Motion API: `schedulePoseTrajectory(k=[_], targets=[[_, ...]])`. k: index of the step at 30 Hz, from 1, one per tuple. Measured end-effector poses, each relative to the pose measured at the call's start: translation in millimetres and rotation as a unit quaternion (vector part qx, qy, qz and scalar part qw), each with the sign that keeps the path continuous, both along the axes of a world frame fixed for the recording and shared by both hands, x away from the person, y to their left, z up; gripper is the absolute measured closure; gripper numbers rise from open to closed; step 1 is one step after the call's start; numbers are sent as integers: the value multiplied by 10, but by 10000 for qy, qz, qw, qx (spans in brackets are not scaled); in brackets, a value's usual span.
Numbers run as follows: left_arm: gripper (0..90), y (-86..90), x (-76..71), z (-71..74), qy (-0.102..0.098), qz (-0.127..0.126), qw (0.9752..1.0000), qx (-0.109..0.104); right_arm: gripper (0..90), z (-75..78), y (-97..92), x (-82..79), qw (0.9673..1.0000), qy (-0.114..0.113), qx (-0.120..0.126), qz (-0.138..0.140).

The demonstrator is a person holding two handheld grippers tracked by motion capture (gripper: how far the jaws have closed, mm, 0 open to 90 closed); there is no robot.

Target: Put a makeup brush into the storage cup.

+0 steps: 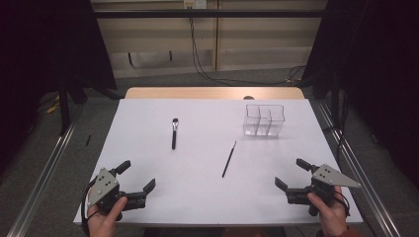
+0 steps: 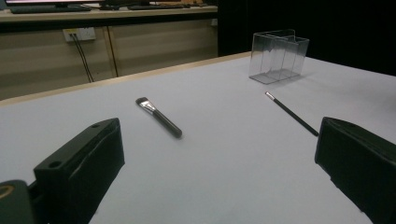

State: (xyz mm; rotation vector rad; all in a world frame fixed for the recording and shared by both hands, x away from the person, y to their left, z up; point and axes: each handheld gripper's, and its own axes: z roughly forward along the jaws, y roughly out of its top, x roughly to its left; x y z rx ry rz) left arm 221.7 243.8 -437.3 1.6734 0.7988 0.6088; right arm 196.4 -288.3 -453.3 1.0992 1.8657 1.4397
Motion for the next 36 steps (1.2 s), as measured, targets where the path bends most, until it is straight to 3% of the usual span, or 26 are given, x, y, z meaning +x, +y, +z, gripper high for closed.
schedulePoseTrajectory(k=[5,12,24,30,33,36], targets=[[14,-14,38,-25,228,-74,9997,17,0,-9,-22,13,10000,12,-6,-27],[14,-13,48,-25,275,51,9996,79,0,-9,-25,28,10000,18,45,21],[15,-72,79,42,219,-32,9995,206,0,-14,-9,46,10000,31,28,90],[28,-88,154,99,233,56,9996,161,0,-20,-6,61,9999,57,28,92],[31,-115,220,142,104,91,9997,182,0,-22,-2,65,9999,77,36,104],[31,-144,262,149,102,100,9998,151,0,-11,13,57,9999,46,40,115]])
